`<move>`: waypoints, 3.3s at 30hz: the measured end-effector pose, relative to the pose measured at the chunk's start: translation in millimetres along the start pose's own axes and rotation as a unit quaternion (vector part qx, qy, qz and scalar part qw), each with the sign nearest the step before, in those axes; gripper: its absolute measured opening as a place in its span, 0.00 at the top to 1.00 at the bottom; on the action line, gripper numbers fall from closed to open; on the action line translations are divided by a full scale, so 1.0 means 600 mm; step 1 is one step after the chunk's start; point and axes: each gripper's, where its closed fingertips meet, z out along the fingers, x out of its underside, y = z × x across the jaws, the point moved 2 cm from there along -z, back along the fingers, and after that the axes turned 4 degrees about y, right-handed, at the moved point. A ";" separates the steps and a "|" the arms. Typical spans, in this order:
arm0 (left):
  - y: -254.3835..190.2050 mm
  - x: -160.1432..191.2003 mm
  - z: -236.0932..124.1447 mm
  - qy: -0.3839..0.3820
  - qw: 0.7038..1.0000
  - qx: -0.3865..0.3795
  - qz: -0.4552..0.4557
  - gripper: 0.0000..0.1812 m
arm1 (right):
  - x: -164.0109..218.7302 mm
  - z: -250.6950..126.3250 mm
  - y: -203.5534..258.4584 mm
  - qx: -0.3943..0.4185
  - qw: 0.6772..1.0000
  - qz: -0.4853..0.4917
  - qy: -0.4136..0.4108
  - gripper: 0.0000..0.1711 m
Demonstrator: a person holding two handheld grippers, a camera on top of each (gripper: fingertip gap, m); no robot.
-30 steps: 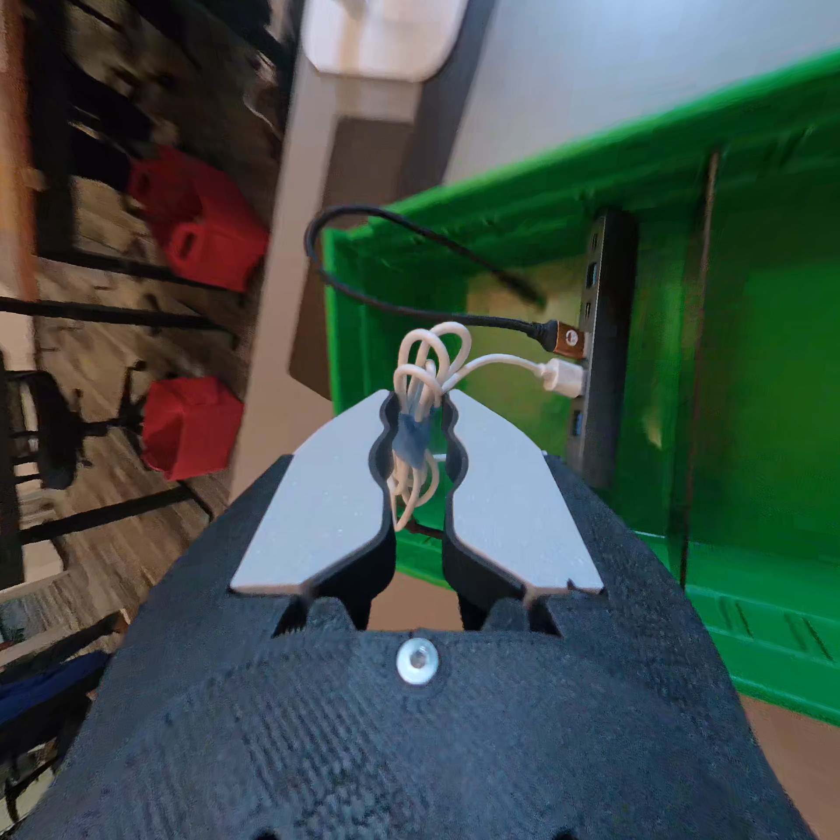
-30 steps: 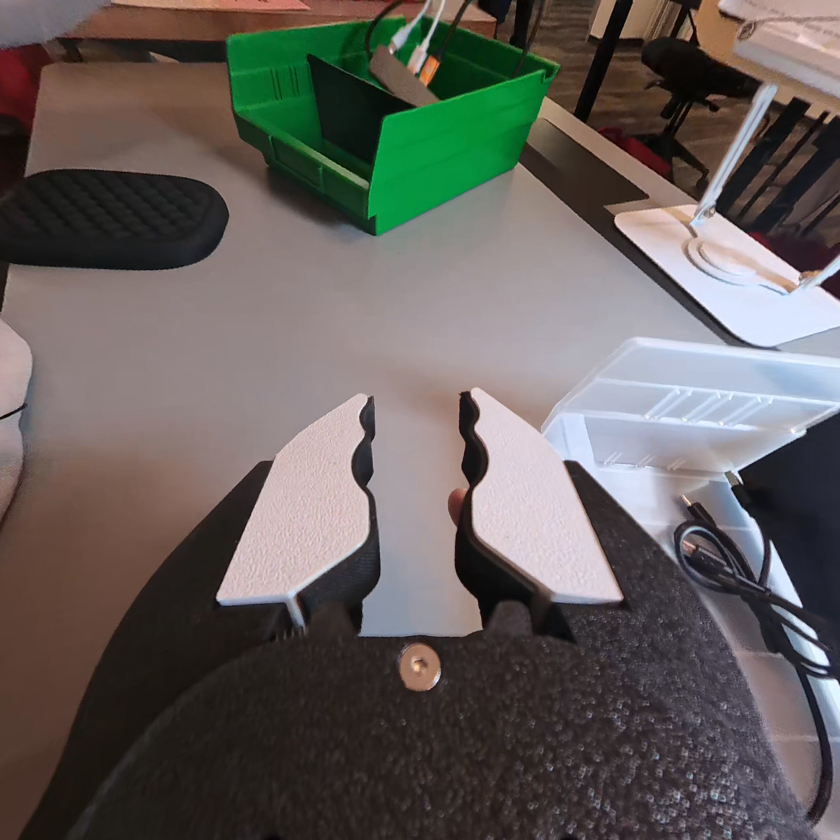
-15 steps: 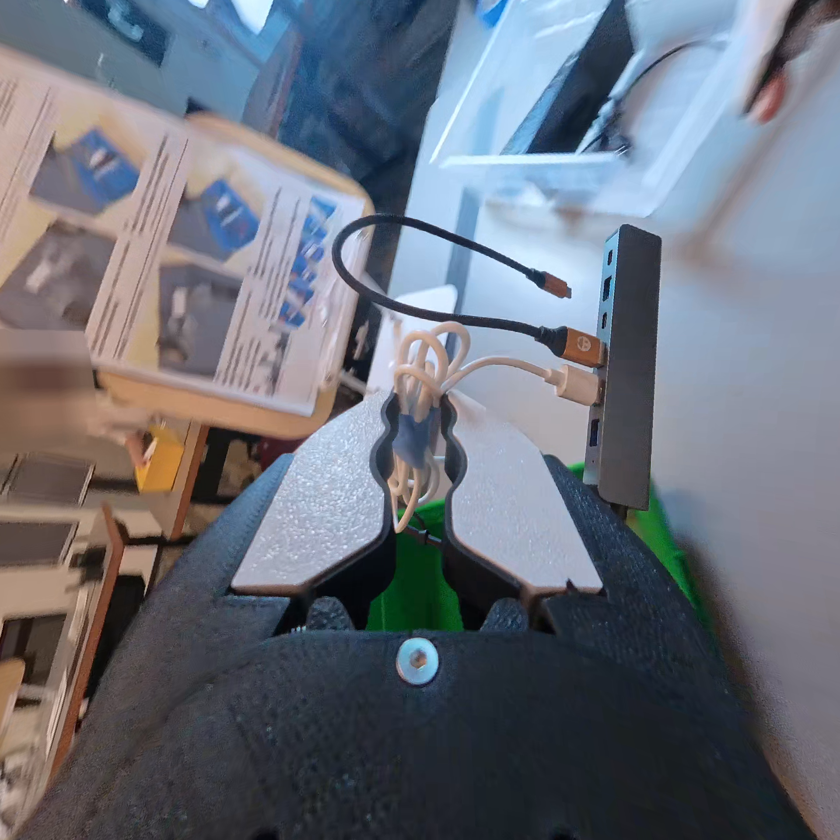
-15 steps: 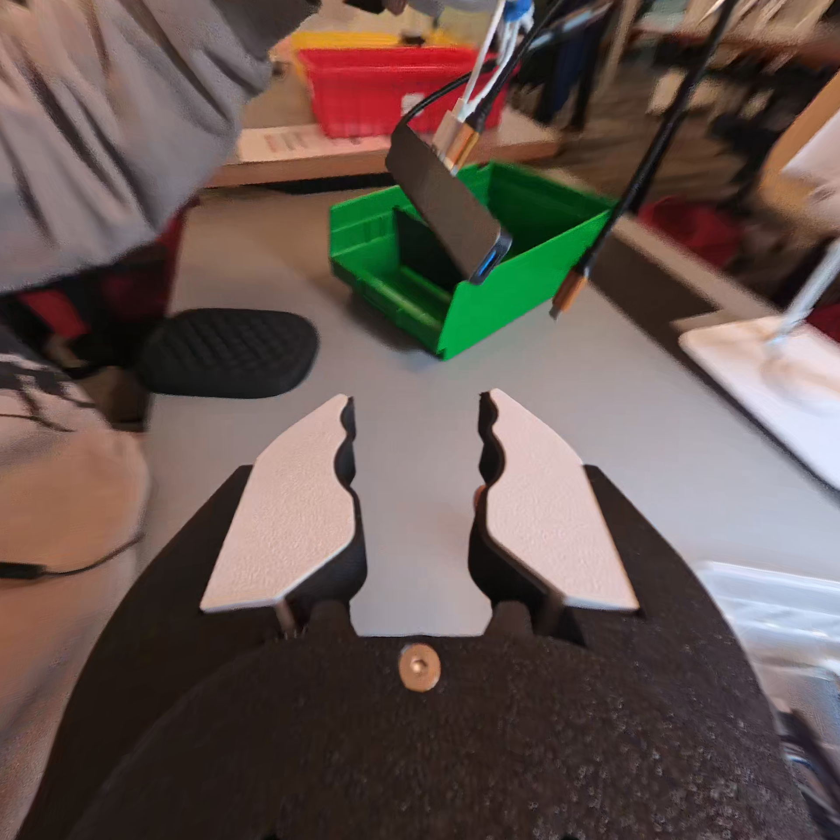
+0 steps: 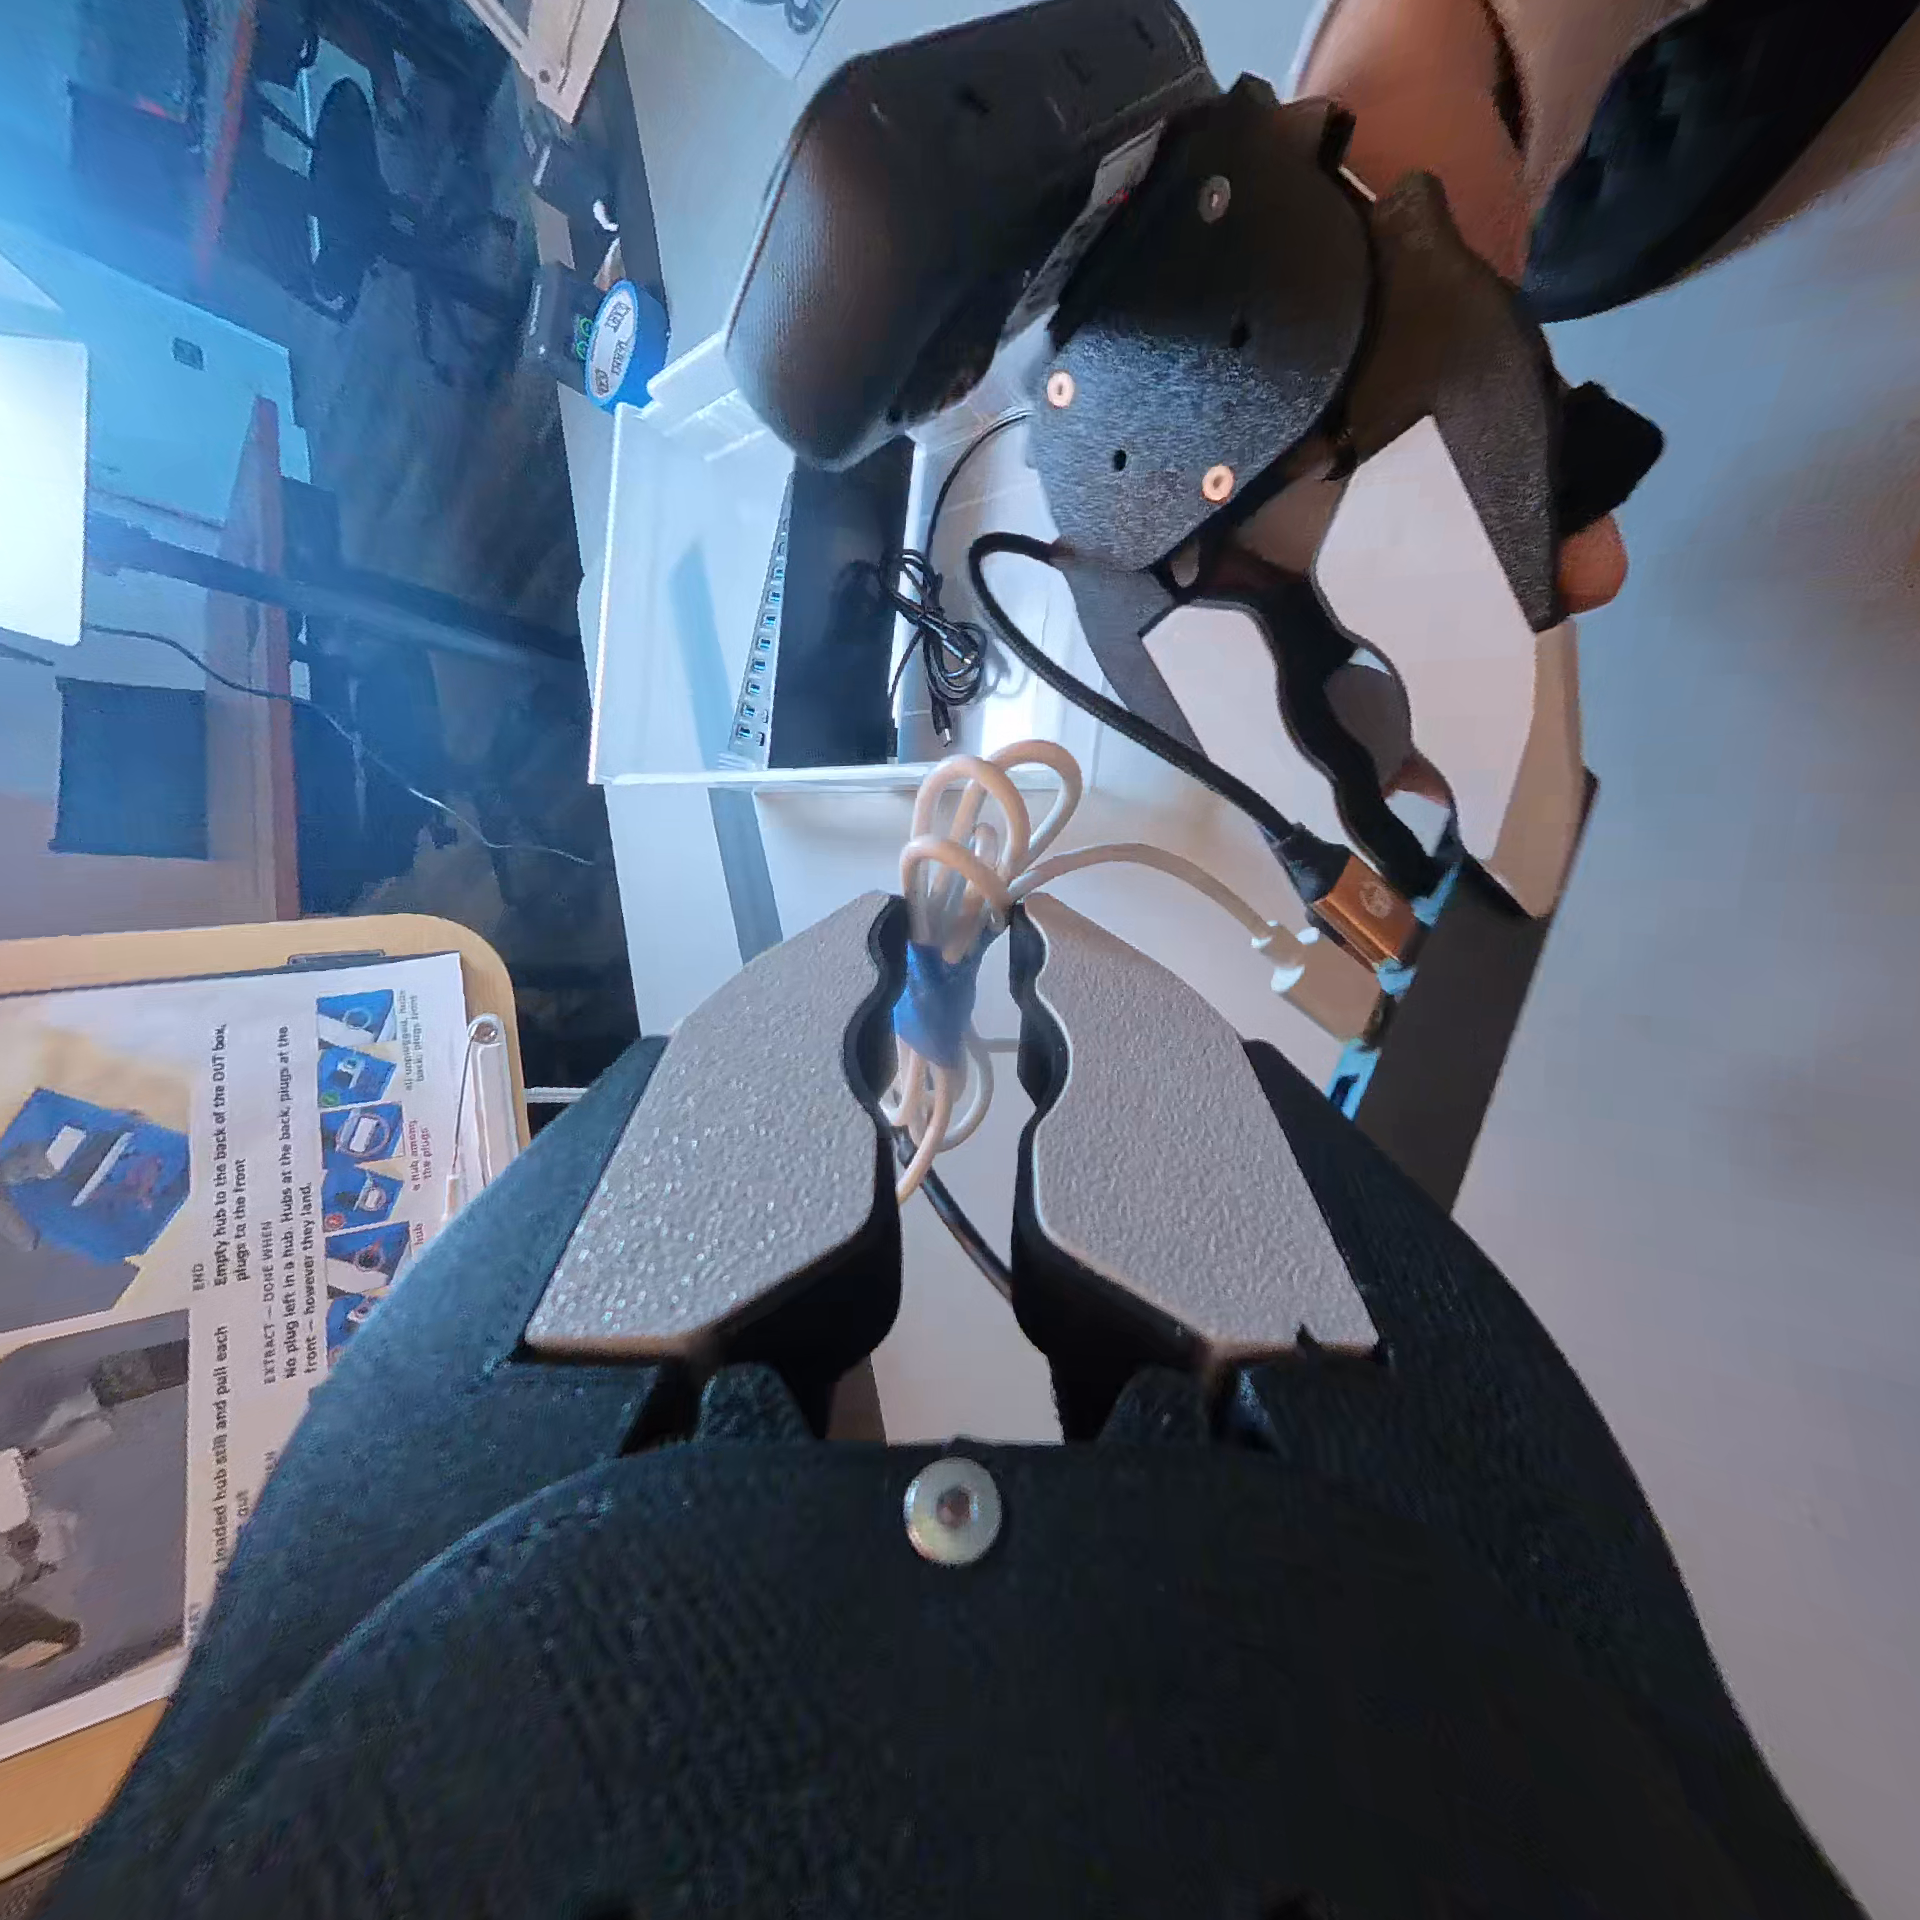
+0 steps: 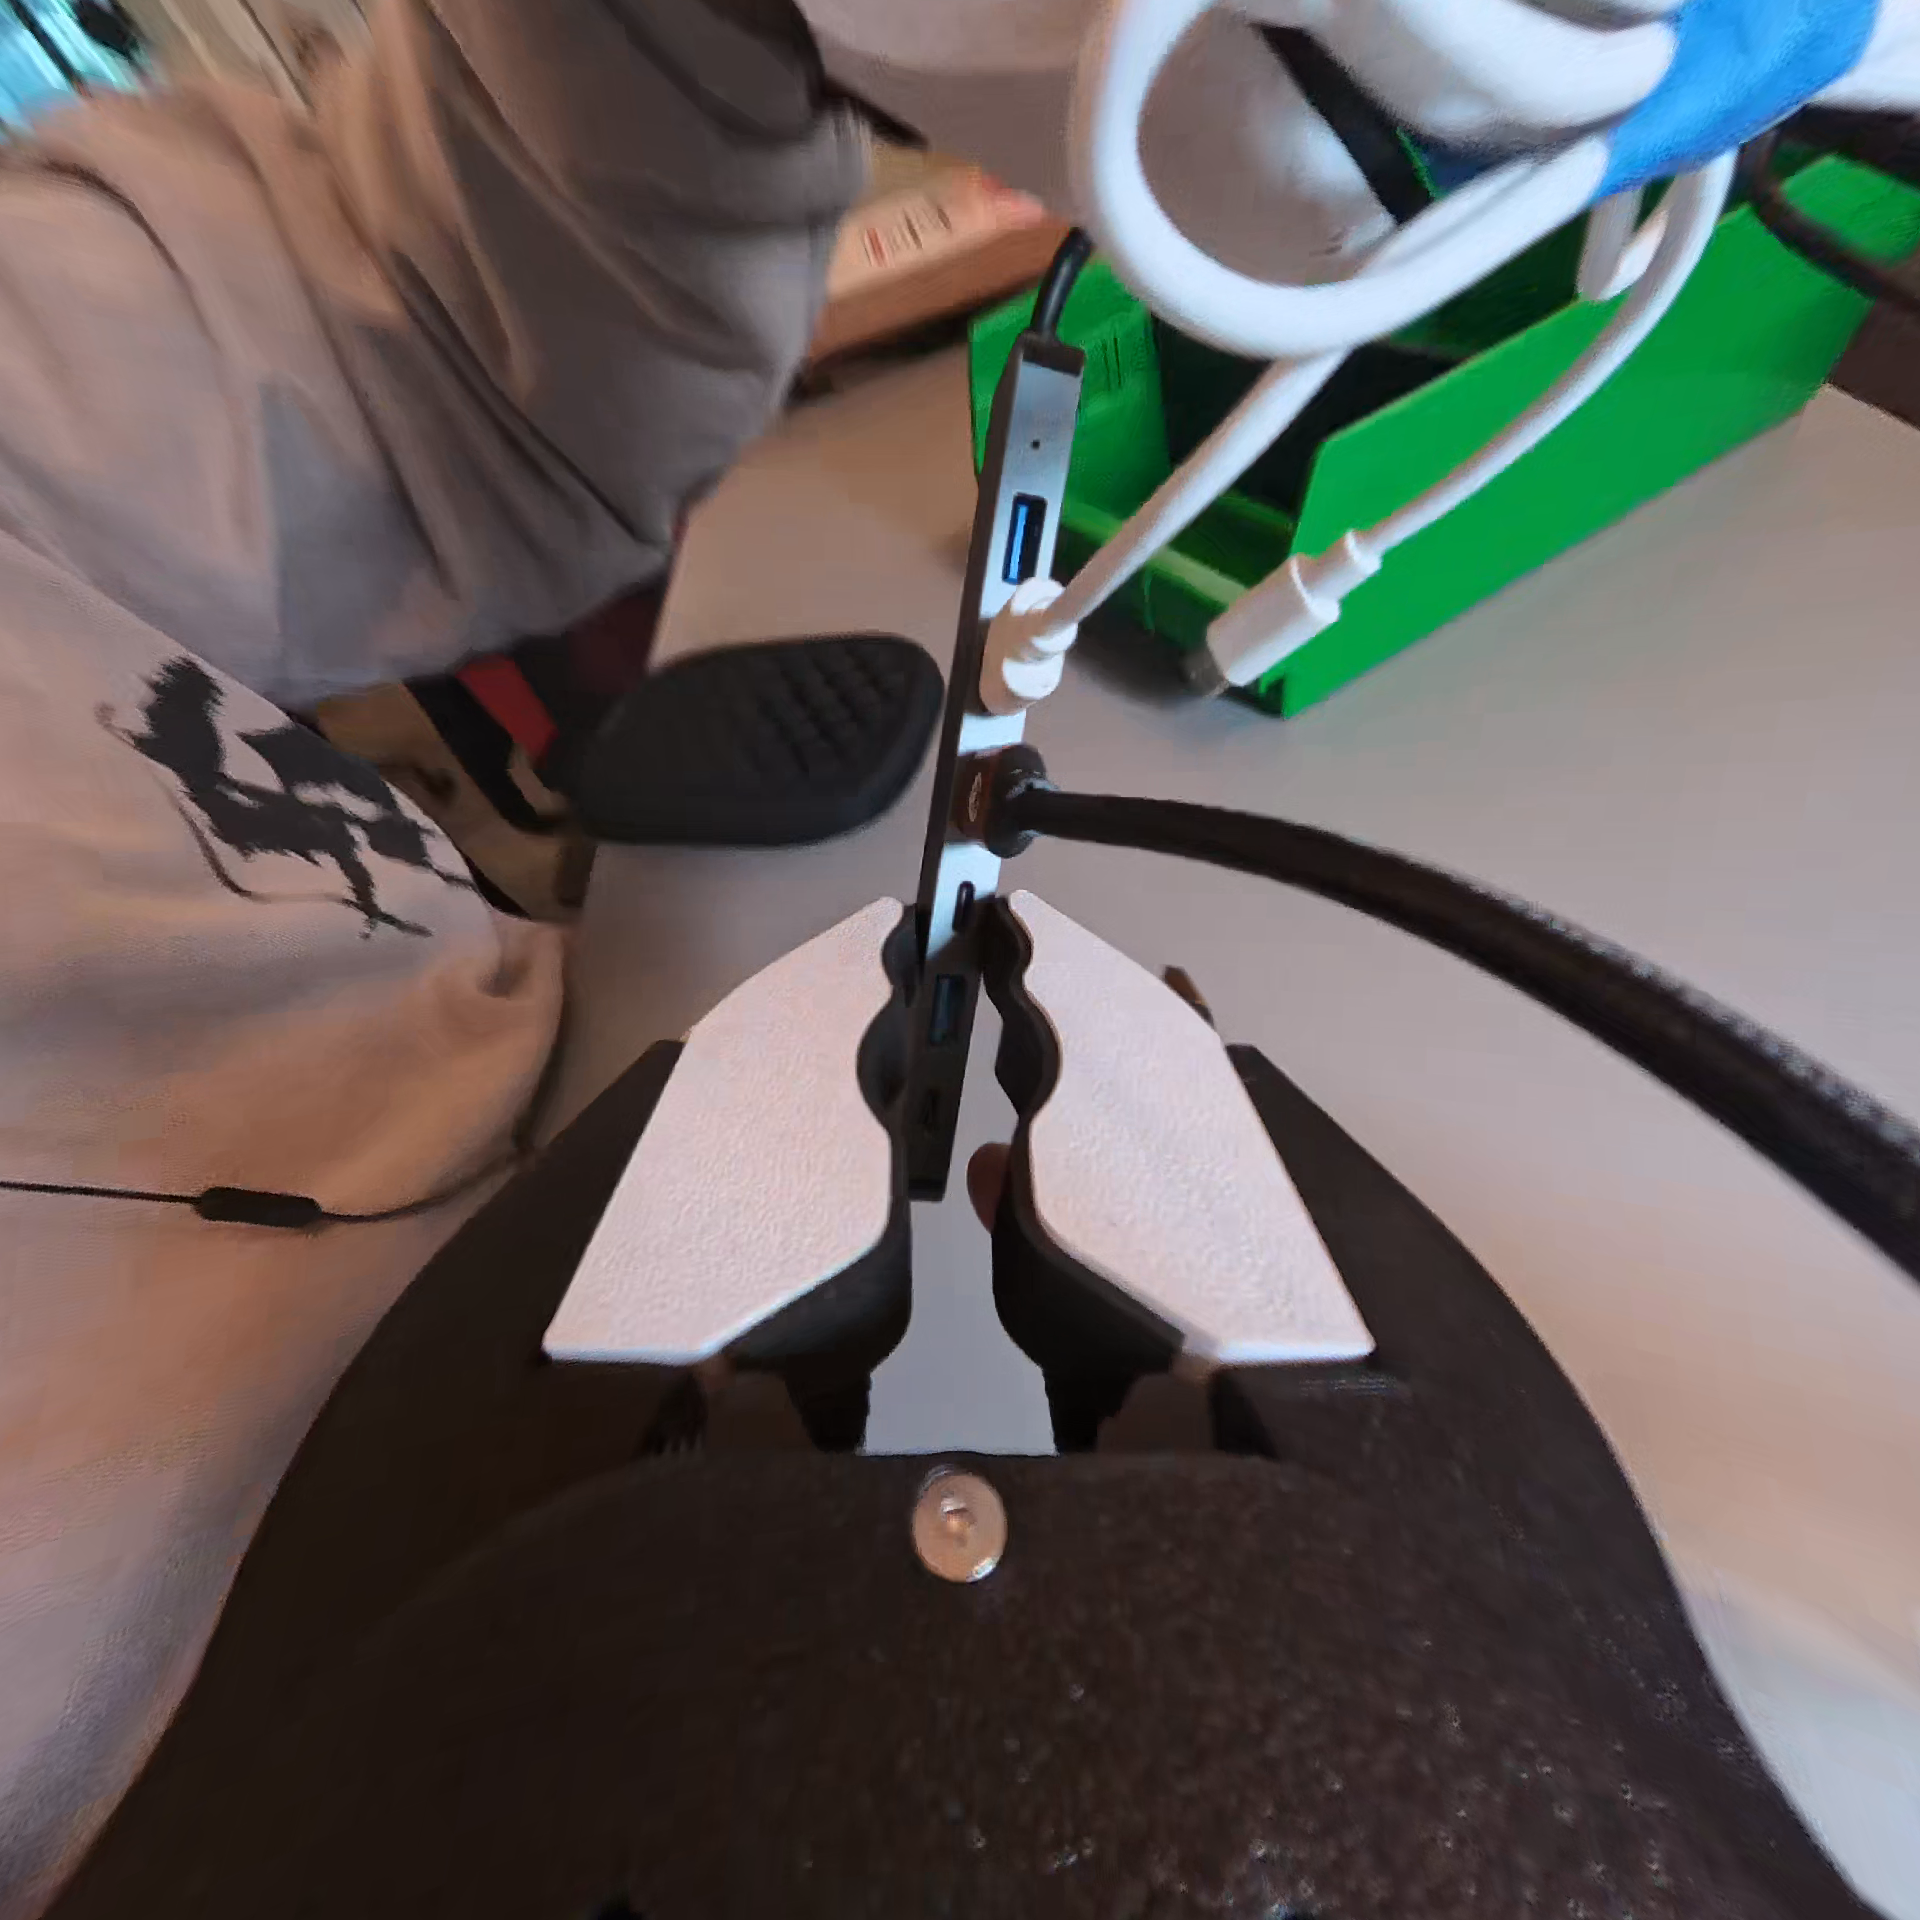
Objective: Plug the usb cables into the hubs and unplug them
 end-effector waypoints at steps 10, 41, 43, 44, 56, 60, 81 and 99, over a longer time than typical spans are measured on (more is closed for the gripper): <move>0.063 0.025 -0.138 -0.250 0.887 -0.192 -0.339 0.76 | -0.045 -0.043 -0.008 -0.031 0.978 0.059 -0.197 0.94; -0.080 0.079 -0.091 -0.388 0.772 -0.007 -0.503 0.94 | 0.054 -0.023 0.058 -0.015 0.978 -0.155 0.137 0.77; -0.082 0.087 -0.085 -0.378 0.776 -0.007 -0.505 0.94 | 0.000 -0.049 0.060 0.049 0.971 -0.218 0.084 0.77; -0.084 0.088 -0.080 -0.372 0.781 -0.003 -0.502 0.94 | -0.031 -0.065 0.059 0.070 0.971 -0.220 0.059 0.78; -0.143 0.042 -0.028 -0.284 0.875 0.031 -0.392 0.94 | -0.055 -0.019 -0.002 0.103 0.956 -0.243 0.128 0.85; -0.147 0.042 -0.022 -0.283 0.876 0.039 -0.389 0.94 | -0.050 -0.016 -0.003 0.097 0.962 -0.228 0.115 0.95; -0.159 0.033 -0.023 -0.260 0.910 0.012 -0.323 0.94 | -0.040 -0.014 0.012 0.099 0.949 -0.266 0.135 0.95; -0.080 0.102 -0.144 -0.419 0.791 -0.083 -0.438 0.94 | -0.063 -0.331 -0.179 0.377 0.912 -0.099 0.130 0.95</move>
